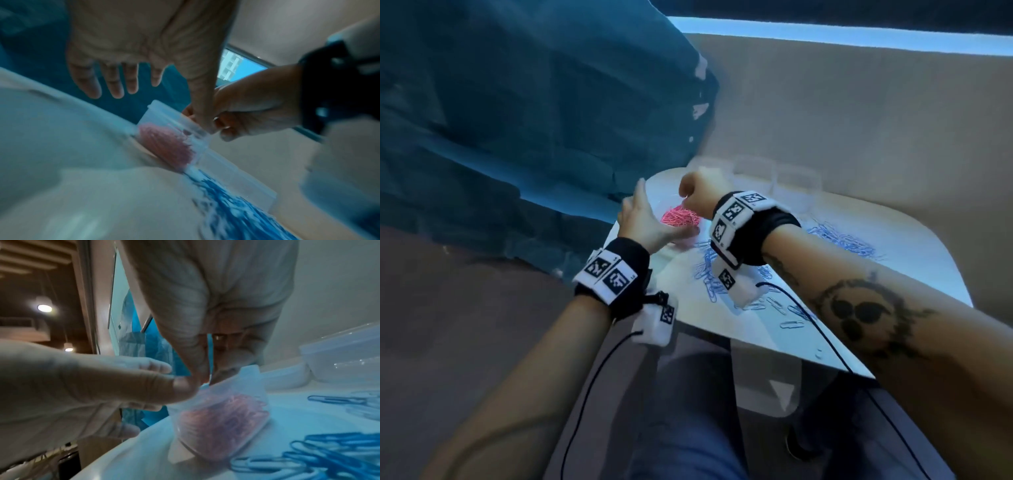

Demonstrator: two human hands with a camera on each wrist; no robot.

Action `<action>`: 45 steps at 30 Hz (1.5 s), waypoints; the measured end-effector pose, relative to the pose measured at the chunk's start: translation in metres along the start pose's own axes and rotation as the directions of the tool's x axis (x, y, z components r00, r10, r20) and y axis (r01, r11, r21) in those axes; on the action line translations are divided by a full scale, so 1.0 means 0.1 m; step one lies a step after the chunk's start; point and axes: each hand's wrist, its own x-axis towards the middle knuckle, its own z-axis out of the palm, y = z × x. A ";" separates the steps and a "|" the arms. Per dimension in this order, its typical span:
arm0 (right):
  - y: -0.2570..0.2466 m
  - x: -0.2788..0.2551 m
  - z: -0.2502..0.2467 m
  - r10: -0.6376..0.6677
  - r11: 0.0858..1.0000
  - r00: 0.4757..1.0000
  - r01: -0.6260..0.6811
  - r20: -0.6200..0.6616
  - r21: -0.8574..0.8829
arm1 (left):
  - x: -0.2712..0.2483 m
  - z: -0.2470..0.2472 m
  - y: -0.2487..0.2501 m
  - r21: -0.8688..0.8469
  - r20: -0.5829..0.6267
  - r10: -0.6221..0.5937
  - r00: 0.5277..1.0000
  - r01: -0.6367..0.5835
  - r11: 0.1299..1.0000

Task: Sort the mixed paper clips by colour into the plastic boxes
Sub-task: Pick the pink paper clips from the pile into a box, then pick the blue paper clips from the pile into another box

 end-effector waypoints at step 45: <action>0.91 -0.18 -0.98 0.135 0.991 0.944 -0.124 -0.300 0.054 | 0.42 -0.06 0.73 0.137 0.142 0.141 0.980 -0.161 0.977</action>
